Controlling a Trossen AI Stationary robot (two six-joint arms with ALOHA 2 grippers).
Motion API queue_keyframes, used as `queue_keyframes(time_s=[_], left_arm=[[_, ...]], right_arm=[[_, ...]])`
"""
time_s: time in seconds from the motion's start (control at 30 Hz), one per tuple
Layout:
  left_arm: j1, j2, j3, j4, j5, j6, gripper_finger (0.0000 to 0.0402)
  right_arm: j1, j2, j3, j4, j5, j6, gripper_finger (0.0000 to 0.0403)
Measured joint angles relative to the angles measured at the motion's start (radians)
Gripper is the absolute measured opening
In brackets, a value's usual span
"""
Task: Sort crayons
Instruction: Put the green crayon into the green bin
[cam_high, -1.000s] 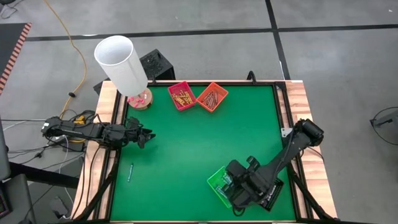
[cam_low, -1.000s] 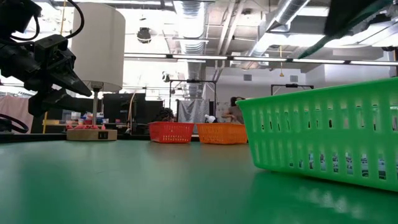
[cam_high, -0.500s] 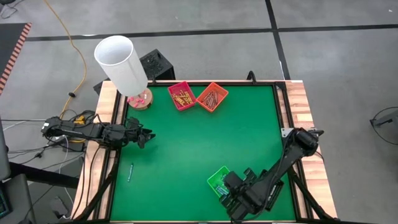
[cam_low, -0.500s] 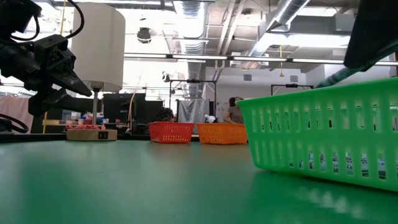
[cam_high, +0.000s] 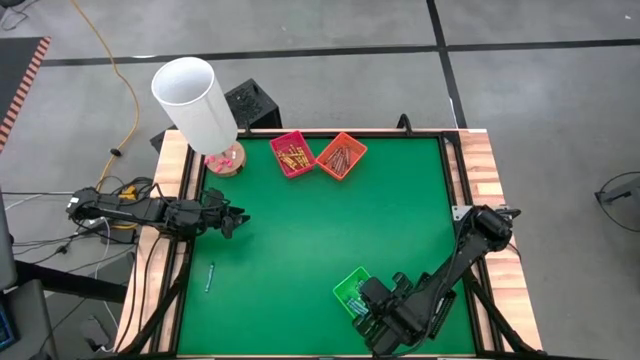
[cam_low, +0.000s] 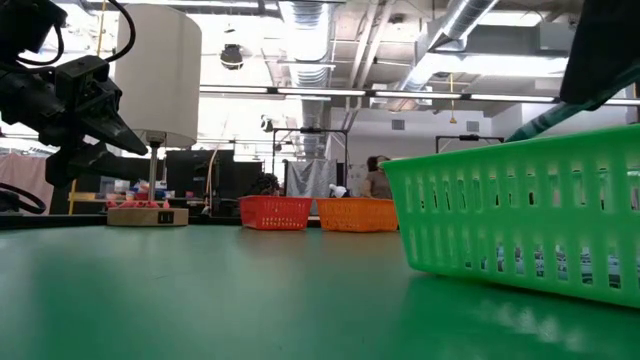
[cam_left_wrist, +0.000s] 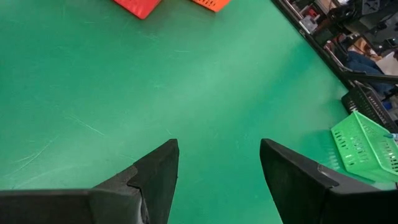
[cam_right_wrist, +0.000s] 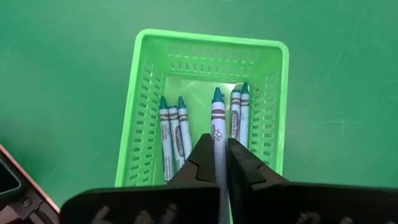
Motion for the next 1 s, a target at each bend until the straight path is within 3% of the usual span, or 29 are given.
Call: queue_keyframes(time_s=[0.7,0.87,1.0], left_arm=[[0.0,0.0,0.0,0.0,0.0,0.0,0.0215],[0.0,0.0,0.0,0.0,0.0,0.0,0.0215],[0.0,0.0,0.0,0.0,0.0,0.0,0.0215]], right_arm=[[-0.01,0.0,-0.056,0.008,-0.025,0.022,0.0064],[-0.046,0.0,0.008,0.03,-0.014,-0.09,0.0064],[-0.083,0.0,0.1,0.086,0.023,-0.268,0.0064]])
